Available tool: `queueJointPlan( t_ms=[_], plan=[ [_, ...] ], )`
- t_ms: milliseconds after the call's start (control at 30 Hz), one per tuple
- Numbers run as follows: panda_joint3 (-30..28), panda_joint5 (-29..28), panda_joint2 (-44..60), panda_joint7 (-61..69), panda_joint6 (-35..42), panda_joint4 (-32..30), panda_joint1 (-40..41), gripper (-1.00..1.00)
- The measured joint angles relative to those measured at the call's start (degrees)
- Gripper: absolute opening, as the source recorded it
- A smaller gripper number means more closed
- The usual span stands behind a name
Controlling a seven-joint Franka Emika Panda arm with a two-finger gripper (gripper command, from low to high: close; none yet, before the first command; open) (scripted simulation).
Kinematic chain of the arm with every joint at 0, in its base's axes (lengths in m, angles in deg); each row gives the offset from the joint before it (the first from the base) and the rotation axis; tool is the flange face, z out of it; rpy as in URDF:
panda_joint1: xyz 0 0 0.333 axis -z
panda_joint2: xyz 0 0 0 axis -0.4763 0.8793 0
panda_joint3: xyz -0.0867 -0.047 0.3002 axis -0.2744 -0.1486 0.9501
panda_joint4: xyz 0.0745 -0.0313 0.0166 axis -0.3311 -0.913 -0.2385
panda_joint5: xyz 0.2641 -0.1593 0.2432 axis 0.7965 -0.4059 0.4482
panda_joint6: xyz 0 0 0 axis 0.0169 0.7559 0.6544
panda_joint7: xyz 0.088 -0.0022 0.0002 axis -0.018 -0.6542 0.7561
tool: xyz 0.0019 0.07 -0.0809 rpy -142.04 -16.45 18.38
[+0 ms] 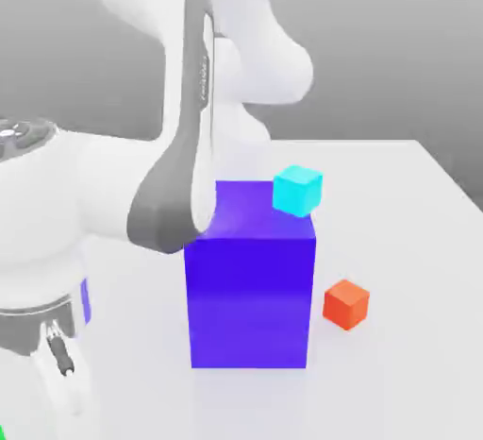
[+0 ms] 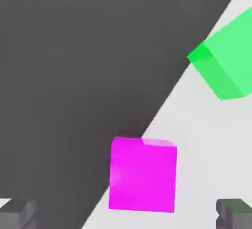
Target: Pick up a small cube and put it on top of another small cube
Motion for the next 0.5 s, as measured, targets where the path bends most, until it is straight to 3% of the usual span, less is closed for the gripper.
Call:
queueJointPlan(
  t_ms=[67, 100, 333, 500],
  plan=[
    [0.19, 0.24, 4.16, -0.03, -3.02, 0.92, 0.23, 0.00],
    [0.26, 0.31, 5.51, -0.01, -4.03, 1.22, 0.29, -1.00],
    [0.31, 0.30, 5.48, -0.02, -4.08, 1.20, 0.35, -1.00],
    [-1.12, 0.56, -2.15, -1.28, 3.52, 1.09, 1.21, -1.00]
  ],
)
